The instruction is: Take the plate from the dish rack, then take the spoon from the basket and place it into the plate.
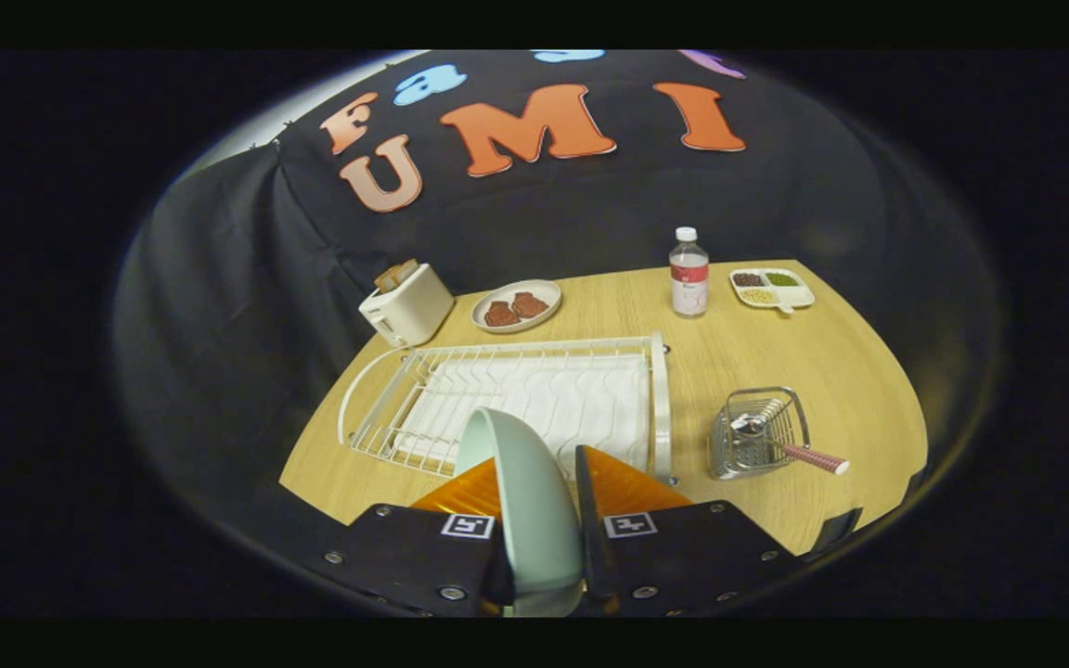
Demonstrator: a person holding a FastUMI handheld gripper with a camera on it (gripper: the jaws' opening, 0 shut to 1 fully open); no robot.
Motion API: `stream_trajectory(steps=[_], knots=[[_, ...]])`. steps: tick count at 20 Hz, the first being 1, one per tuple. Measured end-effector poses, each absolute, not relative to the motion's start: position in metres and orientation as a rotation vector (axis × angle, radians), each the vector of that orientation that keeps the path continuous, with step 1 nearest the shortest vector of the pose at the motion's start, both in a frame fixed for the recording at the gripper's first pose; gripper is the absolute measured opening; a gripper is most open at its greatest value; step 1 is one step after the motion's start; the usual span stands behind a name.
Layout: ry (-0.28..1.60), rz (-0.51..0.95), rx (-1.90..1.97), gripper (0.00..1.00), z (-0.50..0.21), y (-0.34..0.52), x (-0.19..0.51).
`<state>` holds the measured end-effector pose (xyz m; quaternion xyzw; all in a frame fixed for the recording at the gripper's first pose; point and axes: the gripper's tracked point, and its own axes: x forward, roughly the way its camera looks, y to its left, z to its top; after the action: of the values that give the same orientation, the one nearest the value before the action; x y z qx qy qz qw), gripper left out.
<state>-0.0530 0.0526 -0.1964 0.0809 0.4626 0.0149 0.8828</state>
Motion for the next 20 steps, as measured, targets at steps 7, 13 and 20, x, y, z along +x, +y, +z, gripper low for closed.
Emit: stream_trajectory(steps=[7,13,20], knots=[[1.018,0.089,0.222,0.29,-0.235,0.051,-0.095],[1.090,0.086,0.257,0.29,-0.281,0.041,-0.122],[1.142,0.059,0.351,0.29,-0.312,0.029,-0.129]])
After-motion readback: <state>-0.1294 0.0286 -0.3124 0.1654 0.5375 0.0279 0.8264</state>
